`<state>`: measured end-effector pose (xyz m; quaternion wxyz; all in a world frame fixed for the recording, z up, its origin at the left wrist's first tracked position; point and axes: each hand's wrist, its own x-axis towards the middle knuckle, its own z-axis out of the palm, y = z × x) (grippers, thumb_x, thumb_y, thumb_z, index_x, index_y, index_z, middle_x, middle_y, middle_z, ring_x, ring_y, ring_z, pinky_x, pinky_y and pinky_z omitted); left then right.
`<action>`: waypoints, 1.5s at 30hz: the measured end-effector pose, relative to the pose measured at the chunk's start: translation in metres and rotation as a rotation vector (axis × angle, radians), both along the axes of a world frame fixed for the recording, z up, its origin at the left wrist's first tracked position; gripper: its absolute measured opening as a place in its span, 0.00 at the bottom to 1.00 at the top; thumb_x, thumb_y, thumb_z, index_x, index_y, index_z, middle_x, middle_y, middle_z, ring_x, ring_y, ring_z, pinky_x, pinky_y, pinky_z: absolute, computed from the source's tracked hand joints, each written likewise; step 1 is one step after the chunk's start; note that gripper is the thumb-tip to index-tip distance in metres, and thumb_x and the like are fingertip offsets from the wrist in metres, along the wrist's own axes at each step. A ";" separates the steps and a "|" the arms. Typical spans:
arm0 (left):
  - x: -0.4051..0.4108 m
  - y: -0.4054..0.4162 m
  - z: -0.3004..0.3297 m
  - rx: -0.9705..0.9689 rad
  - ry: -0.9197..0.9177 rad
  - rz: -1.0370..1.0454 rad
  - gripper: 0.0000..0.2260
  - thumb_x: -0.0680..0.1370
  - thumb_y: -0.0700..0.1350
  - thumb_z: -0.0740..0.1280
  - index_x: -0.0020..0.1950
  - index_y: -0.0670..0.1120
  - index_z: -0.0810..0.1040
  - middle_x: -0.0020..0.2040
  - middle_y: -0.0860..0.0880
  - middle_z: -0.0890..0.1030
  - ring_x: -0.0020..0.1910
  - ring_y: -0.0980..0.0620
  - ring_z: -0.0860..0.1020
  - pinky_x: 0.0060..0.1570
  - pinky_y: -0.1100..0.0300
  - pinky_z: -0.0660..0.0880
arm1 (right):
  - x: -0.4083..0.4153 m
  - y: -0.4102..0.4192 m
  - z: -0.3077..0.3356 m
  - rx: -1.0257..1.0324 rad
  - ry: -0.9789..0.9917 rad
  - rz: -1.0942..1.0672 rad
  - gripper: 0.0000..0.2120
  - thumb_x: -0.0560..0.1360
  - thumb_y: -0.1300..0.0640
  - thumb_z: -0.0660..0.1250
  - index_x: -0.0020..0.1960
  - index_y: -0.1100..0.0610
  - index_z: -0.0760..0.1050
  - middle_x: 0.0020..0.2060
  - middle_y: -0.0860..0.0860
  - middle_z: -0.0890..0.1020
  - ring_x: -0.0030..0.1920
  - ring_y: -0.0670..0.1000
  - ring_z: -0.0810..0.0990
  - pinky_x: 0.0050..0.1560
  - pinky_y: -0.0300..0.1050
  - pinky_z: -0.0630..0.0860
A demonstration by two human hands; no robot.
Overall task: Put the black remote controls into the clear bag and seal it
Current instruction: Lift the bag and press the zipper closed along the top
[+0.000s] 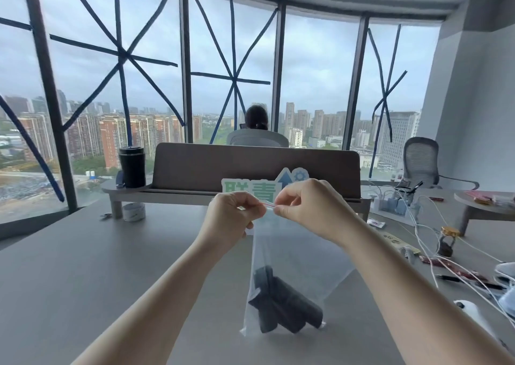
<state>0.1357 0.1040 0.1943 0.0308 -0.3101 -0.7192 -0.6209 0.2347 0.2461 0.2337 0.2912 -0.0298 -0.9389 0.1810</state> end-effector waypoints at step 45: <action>0.004 -0.013 0.015 0.116 0.116 -0.047 0.09 0.71 0.36 0.71 0.32 0.45 0.78 0.32 0.52 0.76 0.26 0.61 0.69 0.30 0.69 0.66 | -0.014 -0.018 0.011 0.008 -0.035 0.046 0.07 0.76 0.51 0.67 0.43 0.52 0.81 0.33 0.45 0.79 0.40 0.50 0.79 0.39 0.47 0.74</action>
